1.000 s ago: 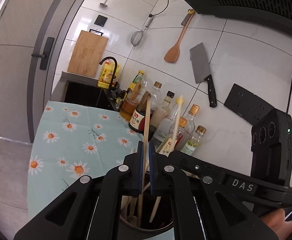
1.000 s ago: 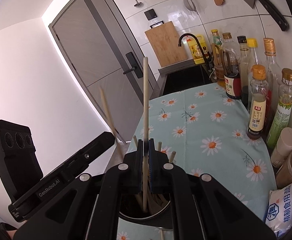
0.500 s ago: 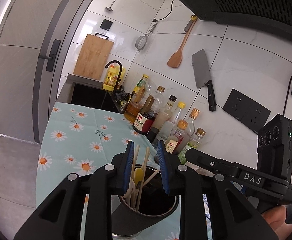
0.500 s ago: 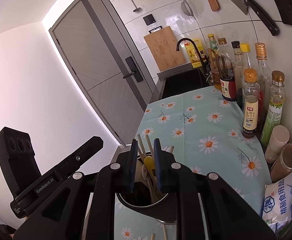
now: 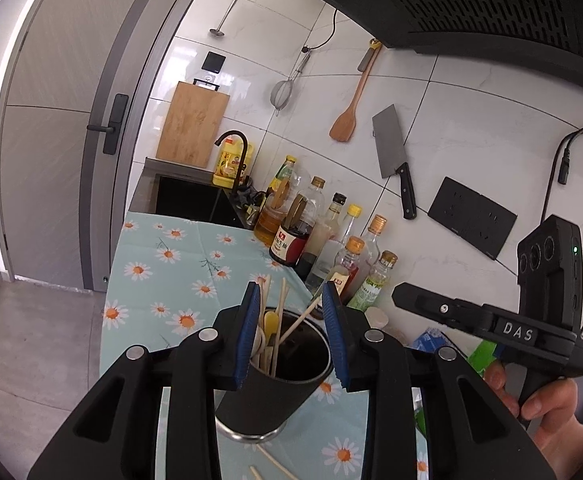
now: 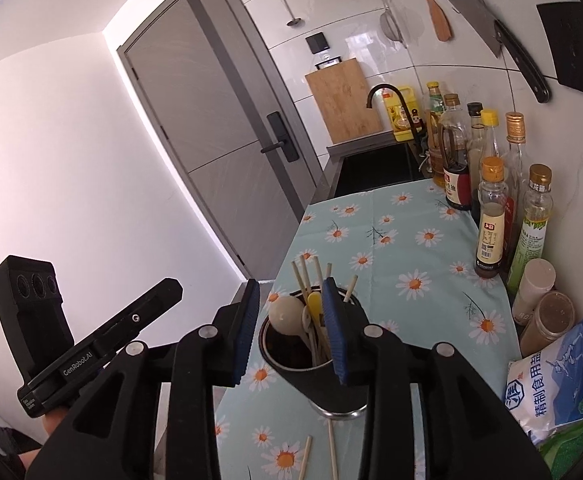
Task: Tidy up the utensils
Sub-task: 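Withdraw both open tools from the holder back to the remaining chopsticks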
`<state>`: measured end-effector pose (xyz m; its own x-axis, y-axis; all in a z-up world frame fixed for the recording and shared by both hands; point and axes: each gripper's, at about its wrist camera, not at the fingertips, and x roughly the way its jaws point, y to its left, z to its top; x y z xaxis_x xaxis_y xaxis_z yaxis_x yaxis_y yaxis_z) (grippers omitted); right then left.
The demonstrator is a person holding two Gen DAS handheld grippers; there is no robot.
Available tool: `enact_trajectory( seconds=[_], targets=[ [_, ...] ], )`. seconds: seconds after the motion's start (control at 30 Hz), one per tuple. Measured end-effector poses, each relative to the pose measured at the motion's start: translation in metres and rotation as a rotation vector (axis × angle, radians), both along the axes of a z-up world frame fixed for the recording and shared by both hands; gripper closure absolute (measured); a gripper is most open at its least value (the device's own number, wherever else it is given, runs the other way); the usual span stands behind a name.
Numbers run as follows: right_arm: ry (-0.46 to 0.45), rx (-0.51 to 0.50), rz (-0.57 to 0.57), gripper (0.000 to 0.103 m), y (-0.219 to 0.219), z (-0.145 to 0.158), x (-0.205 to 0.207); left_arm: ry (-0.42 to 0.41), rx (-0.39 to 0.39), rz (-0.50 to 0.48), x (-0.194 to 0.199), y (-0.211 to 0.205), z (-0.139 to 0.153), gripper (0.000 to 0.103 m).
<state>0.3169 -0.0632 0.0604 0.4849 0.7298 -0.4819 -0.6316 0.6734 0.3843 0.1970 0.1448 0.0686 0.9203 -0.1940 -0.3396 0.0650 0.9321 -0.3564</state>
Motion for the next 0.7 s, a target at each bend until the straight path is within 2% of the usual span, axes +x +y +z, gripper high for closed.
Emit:
enact_trajectory(
  seconds=[0.13,0.3,0.7],
  targets=[
    [0.009,-0.038,0.038,0.06,-0.001,0.0,-0.008,0.032,0.006,0.039,-0.015,0.0,-0.002,0.072],
    [0.067,-0.075,0.073,0.059,-0.002,-0.008,-0.008,0.077,-0.013,0.081,-0.028,0.0,-0.011,0.072],
    [0.229,-0.188,0.19,0.056,0.0,-0.04,-0.005,0.253,-0.077,0.137,-0.044,-0.016,-0.056,0.072]
  ],
)
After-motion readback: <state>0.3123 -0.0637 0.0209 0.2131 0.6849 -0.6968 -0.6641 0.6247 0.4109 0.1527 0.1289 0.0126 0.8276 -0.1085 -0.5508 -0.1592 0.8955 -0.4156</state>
